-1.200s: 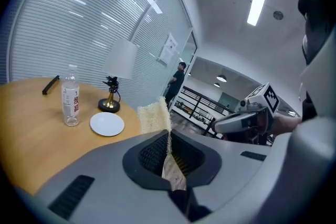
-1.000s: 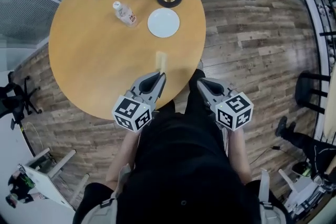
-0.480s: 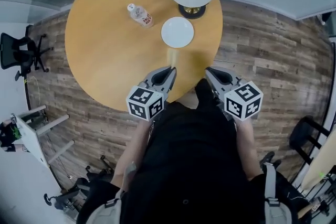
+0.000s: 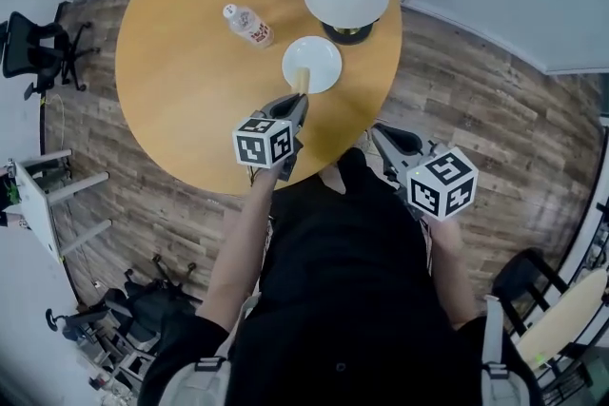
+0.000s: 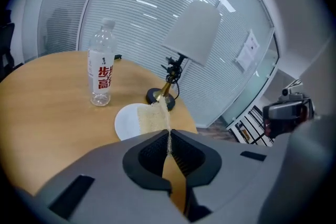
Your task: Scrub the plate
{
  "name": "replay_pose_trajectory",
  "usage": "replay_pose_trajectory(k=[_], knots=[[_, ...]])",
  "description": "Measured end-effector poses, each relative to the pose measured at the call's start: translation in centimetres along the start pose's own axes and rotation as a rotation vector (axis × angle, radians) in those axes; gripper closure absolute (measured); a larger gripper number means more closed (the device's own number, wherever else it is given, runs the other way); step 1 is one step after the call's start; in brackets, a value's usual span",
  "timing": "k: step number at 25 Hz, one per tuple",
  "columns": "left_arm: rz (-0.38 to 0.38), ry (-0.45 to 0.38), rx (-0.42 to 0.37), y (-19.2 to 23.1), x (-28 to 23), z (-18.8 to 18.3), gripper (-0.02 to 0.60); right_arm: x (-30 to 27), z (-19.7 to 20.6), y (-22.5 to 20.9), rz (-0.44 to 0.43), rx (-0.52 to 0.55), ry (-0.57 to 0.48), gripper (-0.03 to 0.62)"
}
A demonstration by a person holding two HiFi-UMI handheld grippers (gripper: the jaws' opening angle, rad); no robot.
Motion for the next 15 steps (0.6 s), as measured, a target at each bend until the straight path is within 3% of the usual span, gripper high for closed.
replay_pose_trajectory(k=[9, 15], knots=[[-0.119, 0.063, 0.101, 4.2, -3.8, 0.6, 0.558, 0.3, 0.1, -2.0, 0.003, -0.030, 0.042, 0.576], [-0.158, 0.113, 0.119, 6.6, -5.0, 0.1, 0.558, 0.3, 0.1, -1.9, 0.033, -0.051, 0.035, 0.576]])
Point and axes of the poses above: the fingertips, and each gripper's own axes: x backward along the fingers, y to its left, z out of its underside, the point moved 7 cm from there along x, backward along the fingers, and after that the axes turned 1 degree about y, right-handed, at the moved point
